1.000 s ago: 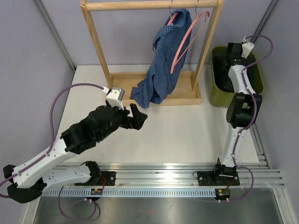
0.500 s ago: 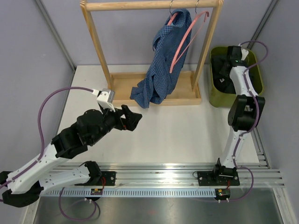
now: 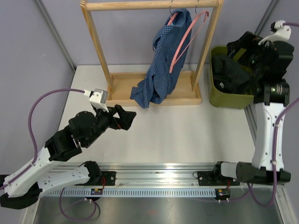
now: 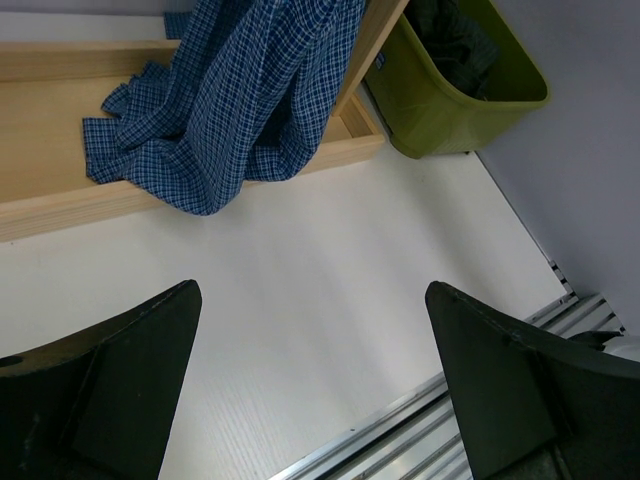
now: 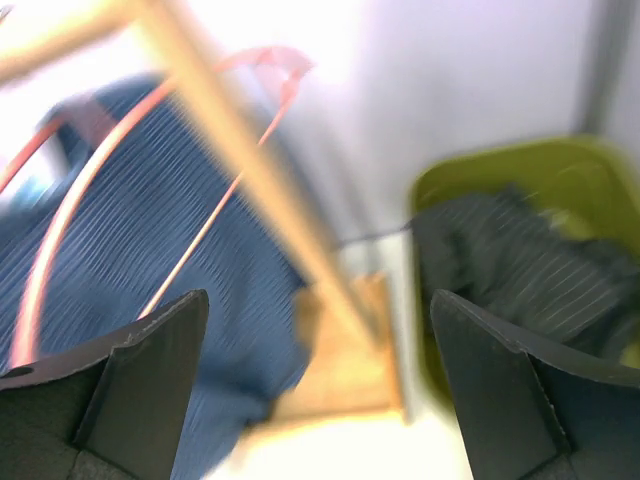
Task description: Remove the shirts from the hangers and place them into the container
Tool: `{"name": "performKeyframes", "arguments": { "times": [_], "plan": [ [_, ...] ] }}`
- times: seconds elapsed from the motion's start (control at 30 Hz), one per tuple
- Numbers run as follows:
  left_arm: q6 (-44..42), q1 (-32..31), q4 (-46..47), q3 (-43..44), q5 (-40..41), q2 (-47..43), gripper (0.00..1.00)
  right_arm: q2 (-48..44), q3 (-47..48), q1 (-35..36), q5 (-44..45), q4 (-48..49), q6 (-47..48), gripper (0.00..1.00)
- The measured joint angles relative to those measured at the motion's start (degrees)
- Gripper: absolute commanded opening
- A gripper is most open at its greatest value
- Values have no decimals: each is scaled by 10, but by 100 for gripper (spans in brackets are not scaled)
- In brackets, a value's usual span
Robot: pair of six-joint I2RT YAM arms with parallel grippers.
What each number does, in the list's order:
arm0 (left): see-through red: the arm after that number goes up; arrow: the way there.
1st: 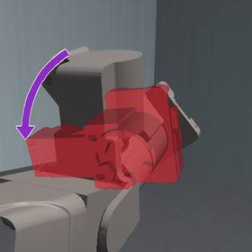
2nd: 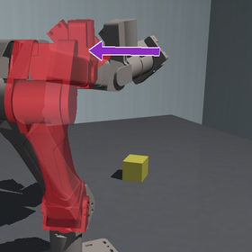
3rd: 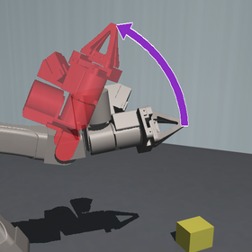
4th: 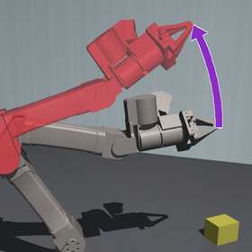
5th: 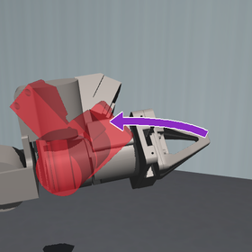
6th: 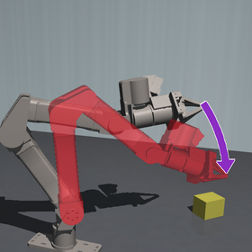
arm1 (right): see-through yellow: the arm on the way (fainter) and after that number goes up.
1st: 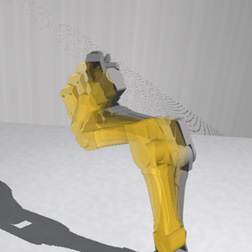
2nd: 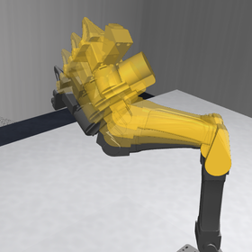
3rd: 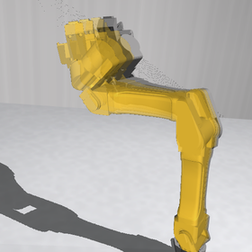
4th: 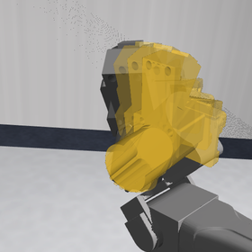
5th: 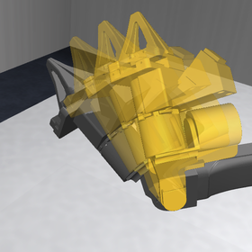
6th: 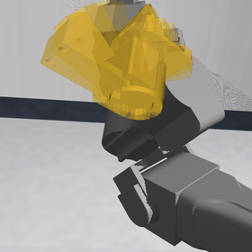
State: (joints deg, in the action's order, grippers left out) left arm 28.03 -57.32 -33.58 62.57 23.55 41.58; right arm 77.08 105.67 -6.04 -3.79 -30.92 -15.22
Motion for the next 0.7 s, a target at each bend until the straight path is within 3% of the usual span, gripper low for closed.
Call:
{"name": "performKeyframes", "arguments": {
  "times": [0.13,0.27,0.47,0.7],
  "plan": [
    [-9,0,1,2,10,-12,99,-130,-150,3,-106,7,-18,99],
    [-15,0,3,6,11,-15,99,-203,-221,8,-195,-13,-35,99],
    [-21,0,6,7,9,-4,99,-251,-243,11,-288,-40,-48,100],
    [-21,0,8,27,6,21,99,-230,-208,14,-310,-112,-23,100]
  ]
}}
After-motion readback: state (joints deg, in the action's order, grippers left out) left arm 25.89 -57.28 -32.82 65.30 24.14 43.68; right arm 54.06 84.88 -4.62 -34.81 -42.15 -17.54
